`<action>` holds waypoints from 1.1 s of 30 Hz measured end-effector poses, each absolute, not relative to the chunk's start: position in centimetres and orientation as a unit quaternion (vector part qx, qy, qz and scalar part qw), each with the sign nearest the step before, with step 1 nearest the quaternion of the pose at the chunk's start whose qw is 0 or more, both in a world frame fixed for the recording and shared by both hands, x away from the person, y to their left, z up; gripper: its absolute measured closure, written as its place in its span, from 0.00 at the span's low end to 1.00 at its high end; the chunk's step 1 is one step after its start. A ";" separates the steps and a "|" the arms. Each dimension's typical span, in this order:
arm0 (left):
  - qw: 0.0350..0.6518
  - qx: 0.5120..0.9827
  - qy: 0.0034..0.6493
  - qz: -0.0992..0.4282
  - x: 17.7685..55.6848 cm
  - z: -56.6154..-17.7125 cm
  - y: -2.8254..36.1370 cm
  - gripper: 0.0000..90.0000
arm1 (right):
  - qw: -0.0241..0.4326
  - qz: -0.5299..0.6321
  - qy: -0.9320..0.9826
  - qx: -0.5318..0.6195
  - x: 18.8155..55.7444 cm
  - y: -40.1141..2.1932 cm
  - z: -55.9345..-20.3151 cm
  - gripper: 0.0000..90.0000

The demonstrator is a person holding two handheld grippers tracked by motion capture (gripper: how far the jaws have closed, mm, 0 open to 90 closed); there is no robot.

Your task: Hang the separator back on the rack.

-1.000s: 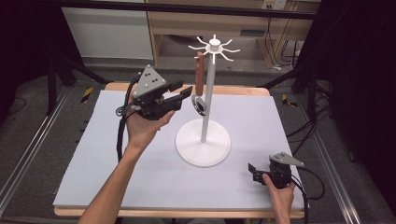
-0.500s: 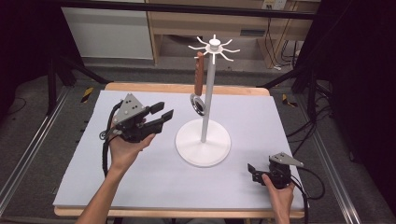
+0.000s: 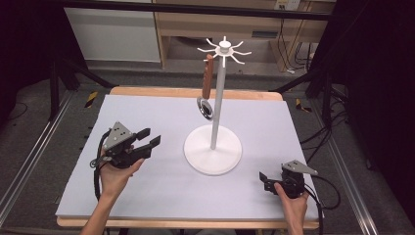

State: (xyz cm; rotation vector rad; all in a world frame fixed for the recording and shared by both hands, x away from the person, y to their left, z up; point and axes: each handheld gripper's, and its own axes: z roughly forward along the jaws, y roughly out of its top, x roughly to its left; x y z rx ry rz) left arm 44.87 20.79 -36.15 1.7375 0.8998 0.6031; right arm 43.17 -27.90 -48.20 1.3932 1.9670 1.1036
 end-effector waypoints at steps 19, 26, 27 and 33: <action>0.444 0.732 0.453 0.249 44.5 -43.6 25.9 0.44 | 0.242 0.398 0.722 0.512 43.1 -27.8 -48.3 0.06; 0.423 0.730 0.473 0.254 43.9 -45.1 27.6 0.42 | 0.251 0.388 0.725 0.510 43.1 -28.0 -48.2 0.06; 0.419 0.729 0.477 0.256 43.8 -45.2 28.0 0.42 | 0.251 0.388 0.725 0.510 43.1 -28.0 -48.2 0.06; 0.407 0.726 0.490 0.260 43.8 -46.2 29.0 0.41 | 0.249 0.385 0.726 0.513 43.0 -28.0 -48.2 0.06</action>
